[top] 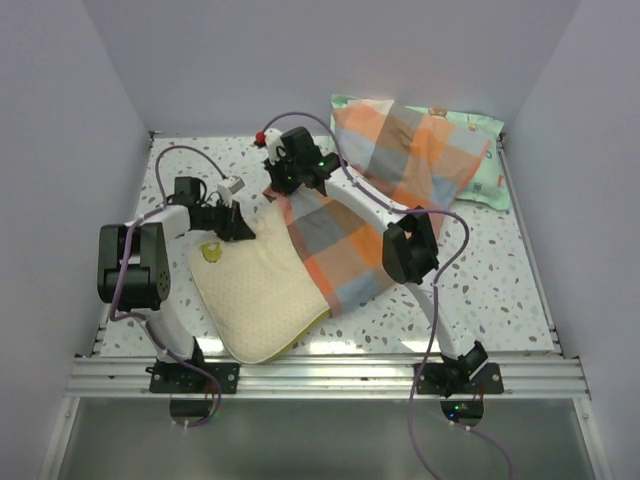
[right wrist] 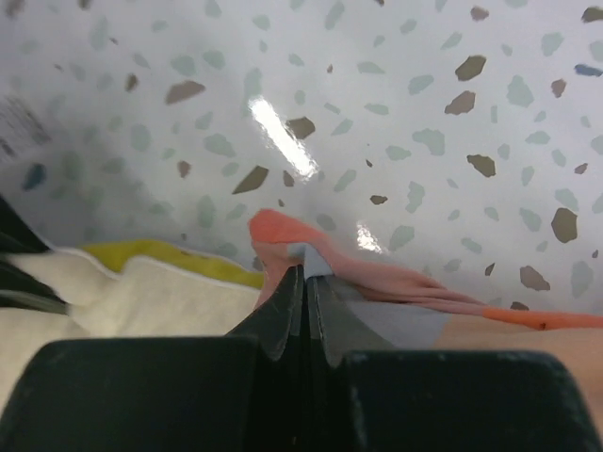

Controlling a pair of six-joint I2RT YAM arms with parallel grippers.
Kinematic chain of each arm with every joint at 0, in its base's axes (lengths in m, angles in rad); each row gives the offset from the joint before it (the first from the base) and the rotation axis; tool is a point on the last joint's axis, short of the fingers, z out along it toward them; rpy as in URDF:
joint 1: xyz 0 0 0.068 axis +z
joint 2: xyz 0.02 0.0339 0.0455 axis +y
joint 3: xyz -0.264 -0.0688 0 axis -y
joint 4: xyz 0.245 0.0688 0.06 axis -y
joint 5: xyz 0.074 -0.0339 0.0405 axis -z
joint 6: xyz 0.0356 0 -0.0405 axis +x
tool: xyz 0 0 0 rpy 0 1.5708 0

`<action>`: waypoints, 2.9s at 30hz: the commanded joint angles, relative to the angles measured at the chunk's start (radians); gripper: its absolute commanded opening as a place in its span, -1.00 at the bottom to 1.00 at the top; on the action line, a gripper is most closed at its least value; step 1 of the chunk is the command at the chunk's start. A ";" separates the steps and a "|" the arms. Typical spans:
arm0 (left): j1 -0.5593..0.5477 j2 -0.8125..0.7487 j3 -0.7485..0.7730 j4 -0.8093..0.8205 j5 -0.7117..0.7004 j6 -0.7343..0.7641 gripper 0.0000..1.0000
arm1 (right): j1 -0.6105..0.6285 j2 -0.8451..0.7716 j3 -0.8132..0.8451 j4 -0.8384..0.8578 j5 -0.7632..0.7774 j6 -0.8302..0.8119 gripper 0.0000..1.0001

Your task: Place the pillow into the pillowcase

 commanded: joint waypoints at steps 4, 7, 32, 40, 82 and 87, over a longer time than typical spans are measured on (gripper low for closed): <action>-0.125 -0.150 -0.110 0.470 0.301 -0.263 -1.00 | 0.013 -0.261 -0.022 0.004 -0.158 0.185 -1.00; -0.125 -0.173 -0.180 0.874 0.355 -0.597 -1.00 | 0.013 -0.311 -0.059 0.015 -0.153 0.239 -1.00; -0.091 -0.065 -0.161 0.649 0.162 -0.722 -0.93 | 0.179 -0.696 -0.796 0.305 -0.274 0.888 -1.00; -0.039 -0.121 -0.168 0.084 -0.052 -0.152 -0.18 | 0.130 -0.621 -0.780 0.205 -0.296 0.647 -0.04; -0.858 -0.502 -0.230 -0.009 -0.402 0.358 0.93 | -0.551 -1.065 -1.545 0.051 -0.400 0.440 0.51; -0.929 -0.402 -0.210 0.080 -0.472 0.261 0.90 | -0.551 -1.002 -1.586 0.081 -0.448 0.446 0.34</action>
